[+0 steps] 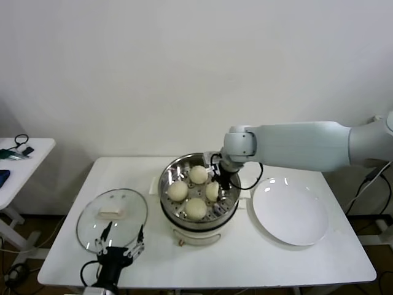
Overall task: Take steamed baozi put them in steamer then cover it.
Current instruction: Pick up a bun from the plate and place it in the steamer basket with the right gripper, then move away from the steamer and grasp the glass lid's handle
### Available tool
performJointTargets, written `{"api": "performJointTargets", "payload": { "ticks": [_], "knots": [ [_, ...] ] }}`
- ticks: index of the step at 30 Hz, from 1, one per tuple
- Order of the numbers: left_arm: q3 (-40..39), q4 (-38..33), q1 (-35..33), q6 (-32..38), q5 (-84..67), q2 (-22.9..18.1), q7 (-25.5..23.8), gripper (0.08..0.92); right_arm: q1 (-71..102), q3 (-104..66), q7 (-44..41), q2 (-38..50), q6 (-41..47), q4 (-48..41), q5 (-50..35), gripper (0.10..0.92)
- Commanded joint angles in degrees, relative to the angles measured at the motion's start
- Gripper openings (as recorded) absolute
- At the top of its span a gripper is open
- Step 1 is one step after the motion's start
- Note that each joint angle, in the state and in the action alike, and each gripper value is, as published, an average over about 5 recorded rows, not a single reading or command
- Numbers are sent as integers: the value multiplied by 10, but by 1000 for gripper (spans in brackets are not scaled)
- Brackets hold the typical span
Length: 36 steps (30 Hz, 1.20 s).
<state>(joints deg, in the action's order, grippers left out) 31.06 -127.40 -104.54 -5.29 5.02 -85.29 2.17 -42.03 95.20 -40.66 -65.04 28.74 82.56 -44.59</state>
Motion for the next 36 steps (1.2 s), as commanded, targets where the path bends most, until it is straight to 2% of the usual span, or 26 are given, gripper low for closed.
{"api": "performJointTargets", "payload": {
  "ticks": [1, 6, 10, 15, 18, 20, 23, 27, 31, 36],
  "knots": [
    [0, -2, 0, -3, 2, 2, -1, 823, -47, -24, -29, 26, -31, -7, -11, 815],
    [-1, -2, -1, -9, 11, 10, -5, 823, -83, -96, -47, 126, -53, -7, -57, 822],
    [2, 0, 7, -18, 10, 14, -4, 823, -30, -191, 37, 247, -31, 13, -83, 823],
    [3, 9, 28, -24, 22, 20, -1, 823, 152, -357, 203, 400, -104, 40, -67, 823],
    [3, 16, 40, -26, 36, 27, -1, 823, 289, -466, 259, 468, -153, 48, -56, 823],
    [2, 19, 46, -27, 40, 32, -1, 823, 452, -621, 277, 499, -175, 51, -47, 823],
    [1, 20, 52, -23, 38, 37, -1, 823, 752, -914, 287, 495, -210, 50, -21, 823],
    [5, 20, 55, -16, 36, 43, 0, 823, 1056, -1222, 289, 428, -271, 62, -8, 823],
    [9, 25, 61, -12, 41, 45, 7, 823, 1198, -1354, 282, 335, -350, 74, 8, 823],
    [16, 37, 67, -4, 74, 48, 27, 823, 1278, -1398, 277, 226, -416, 69, 46, 823]
  ]
}}
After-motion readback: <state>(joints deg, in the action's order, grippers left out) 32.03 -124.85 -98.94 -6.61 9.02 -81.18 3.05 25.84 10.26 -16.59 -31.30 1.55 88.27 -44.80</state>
